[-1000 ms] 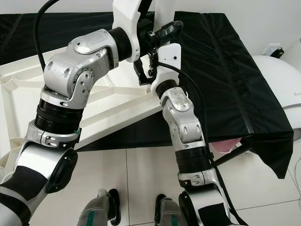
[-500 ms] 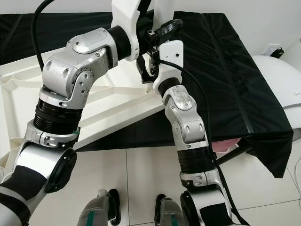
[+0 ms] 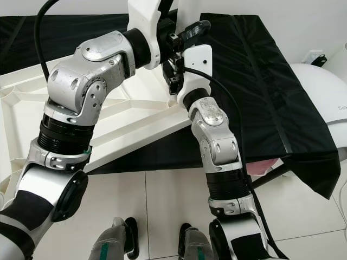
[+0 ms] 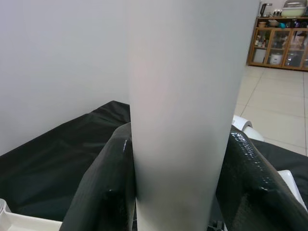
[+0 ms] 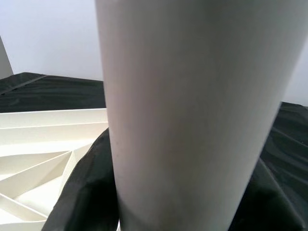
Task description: Building children table
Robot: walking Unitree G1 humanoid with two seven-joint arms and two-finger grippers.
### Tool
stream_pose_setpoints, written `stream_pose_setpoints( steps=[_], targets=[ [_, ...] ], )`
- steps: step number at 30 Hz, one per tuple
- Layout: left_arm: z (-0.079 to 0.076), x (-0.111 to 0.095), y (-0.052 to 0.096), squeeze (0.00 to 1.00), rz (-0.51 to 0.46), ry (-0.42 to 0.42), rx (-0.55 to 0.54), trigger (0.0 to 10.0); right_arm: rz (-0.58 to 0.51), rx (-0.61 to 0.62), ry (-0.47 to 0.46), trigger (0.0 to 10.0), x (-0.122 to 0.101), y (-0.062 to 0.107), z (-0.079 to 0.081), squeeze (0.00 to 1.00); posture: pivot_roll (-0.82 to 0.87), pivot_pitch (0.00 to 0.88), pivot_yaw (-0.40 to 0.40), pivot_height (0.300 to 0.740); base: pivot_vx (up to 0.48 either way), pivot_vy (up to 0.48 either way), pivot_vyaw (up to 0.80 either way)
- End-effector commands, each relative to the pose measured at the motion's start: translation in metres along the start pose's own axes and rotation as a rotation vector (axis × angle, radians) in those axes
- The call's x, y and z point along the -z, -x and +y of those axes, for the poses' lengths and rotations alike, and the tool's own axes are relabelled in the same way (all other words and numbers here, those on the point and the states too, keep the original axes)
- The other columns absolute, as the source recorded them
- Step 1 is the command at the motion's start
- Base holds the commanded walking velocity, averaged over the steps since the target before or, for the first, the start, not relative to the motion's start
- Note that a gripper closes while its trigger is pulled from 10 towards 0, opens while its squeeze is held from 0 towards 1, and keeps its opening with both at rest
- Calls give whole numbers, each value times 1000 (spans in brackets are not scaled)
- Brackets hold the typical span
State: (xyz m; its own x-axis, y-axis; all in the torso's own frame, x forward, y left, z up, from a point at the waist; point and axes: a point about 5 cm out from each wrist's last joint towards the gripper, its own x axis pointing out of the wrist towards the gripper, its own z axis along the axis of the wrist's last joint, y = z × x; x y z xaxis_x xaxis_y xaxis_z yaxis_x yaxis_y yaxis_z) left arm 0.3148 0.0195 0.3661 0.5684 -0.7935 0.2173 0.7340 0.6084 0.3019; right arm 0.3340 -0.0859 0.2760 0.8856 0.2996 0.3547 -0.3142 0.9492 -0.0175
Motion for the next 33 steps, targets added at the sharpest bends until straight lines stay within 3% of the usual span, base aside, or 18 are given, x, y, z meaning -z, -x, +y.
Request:
stream_pose_setpoints(
  steps=[1, 4, 5, 7, 8, 9, 10, 11, 12, 13, 16, 17, 30, 31, 33],
  targets=[
    [-7, 5, -1, 0, 17, -16, 23, 10000, -45, 8, -20, 10000, -14, -1, 0, 0, -88, 175, -43, 740, 0, 0, 0],
    [-9, 5, -2, 0, 18, -17, 34, 10000, -44, 12, -23, 10000, -15, -2, -1, 0, -88, 175, -43, 740, 0, 0, 0],
    [-10, 5, -2, 0, 18, -17, 40, 10000, -44, 13, -30, 2902, -15, -2, -1, 0, -88, 175, -43, 740, 0, 0, 0],
    [-11, 5, -2, 0, 17, -16, 45, 10000, -43, 16, -35, 2902, -15, -2, -1, 0, -88, 175, -43, 740, 0, 0, 0],
    [-12, 5, -3, 0, 16, -16, 48, 10000, -41, 22, -42, 0, -15, -2, -2, 0, -88, 175, -43, 740, 0, 0, 0],
    [-13, 5, -3, 0, 15, -17, 50, 10000, -39, 26, -47, 0, -15, -1, -2, 0, -88, 175, -43, 740, 0, 0, 0],
    [-13, 5, -3, 0, 13, -19, 53, 10000, -35, 35, -51, 1608, -15, -2, -3, 0, -87, 178, -42, 740, 0, 0, 0],
    [-13, 4, -3, 0, 11, -20, 54, 10000, -33, 40, -53, 1608, -15, -2, -3, 0, -87, 178, -42, 740, 0, 0, 0],
    [-13, 4, -3, 0, 9, -22, 55, 10000, -33, 43, -49, 9373, -15, -2, -4, 0, -87, 178, -42, 740, 0, 0, 0],
    [-14, 4, -3, 0, 8, -24, 57, 10000, -32, 47, -48, 10000, -15, -2, -5, 0, -87, 178, -42, 740, 0, 0, 0],
    [-14, 3, -3, 0, 7, -18, 58, 10000, -29, 50, -50, 10000, -14, -3, -5, 0, -85, 178, -40, 740, 0, 0, 0],
    [-15, 4, -3, 1000, 4, 9, 60, 10000, -28, 52, -52, 10000, -14, -3, -6, 0, -85, 178, -40, 740, 0, 0, 0],
    [-15, 1, -4, 1000, -15, 23, 63, 10000, -39, 69, -46, 10000, -15, -4, -9, 0, -81, 165, -38, 740, 0, 0, 0],
    [-15, 1, -4, 0, -14, 22, 62, 10000, -39, 72, -45, 10000, -15, -4, -10, 0, -78, 162, -38, 740, 0, 0, 0],
    [-15, 1, -4, 0, -16, 21, 62, 10000, -39, 74, -43, 10000, -15, -4, -10, 0, -78, 162, -38, 740, 0, 0, 0]
  ],
)
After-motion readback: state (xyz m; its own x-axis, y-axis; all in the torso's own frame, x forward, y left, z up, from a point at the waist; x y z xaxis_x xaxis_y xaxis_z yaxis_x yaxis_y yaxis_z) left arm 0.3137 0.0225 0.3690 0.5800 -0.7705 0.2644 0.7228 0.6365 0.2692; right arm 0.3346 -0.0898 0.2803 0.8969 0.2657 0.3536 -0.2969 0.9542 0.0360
